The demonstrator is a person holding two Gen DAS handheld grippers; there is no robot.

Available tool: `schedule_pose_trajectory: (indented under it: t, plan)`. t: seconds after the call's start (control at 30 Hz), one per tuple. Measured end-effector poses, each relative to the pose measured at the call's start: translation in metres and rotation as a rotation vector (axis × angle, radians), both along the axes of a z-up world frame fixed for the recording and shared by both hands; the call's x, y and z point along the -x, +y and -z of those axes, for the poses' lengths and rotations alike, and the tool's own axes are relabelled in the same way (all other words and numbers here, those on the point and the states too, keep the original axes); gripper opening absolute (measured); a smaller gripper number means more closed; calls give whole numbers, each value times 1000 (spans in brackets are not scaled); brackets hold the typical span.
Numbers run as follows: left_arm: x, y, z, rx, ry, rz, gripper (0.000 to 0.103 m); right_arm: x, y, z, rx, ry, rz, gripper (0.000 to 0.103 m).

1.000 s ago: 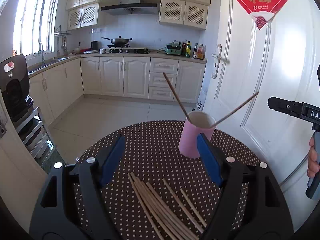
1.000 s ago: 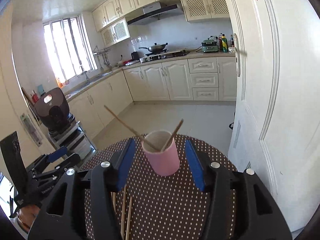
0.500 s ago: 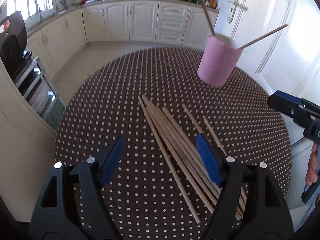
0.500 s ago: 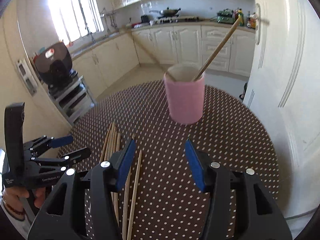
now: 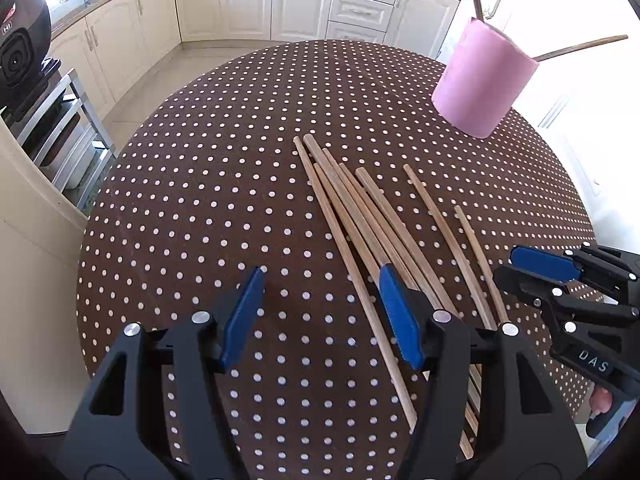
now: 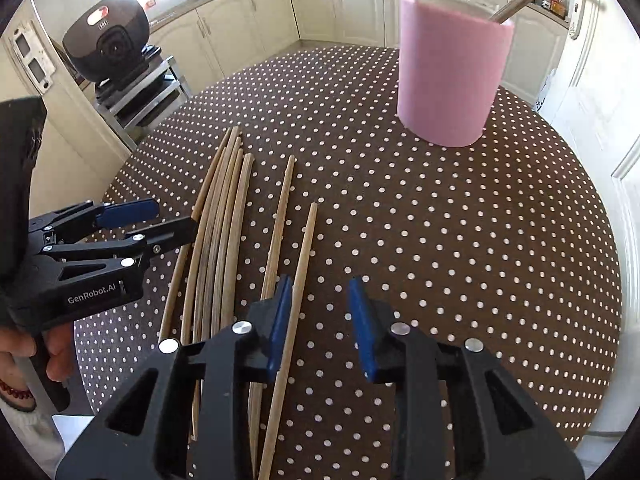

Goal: Organize utensils
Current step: 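Close the left gripper on another chopstick while the right gripper grasps one too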

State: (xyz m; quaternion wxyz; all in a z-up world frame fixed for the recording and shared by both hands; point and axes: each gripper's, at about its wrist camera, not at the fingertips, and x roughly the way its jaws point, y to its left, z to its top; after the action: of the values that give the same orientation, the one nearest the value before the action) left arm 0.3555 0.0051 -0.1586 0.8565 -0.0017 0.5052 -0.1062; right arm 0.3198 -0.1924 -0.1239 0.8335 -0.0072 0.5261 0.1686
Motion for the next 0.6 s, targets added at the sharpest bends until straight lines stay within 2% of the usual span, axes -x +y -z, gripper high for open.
schedule_pose_trajectory:
  t: [0.6]
  plan:
    - [-28, 0, 4, -75, 20, -15, 60, -20, 19, 7, 56, 6, -20, 21]
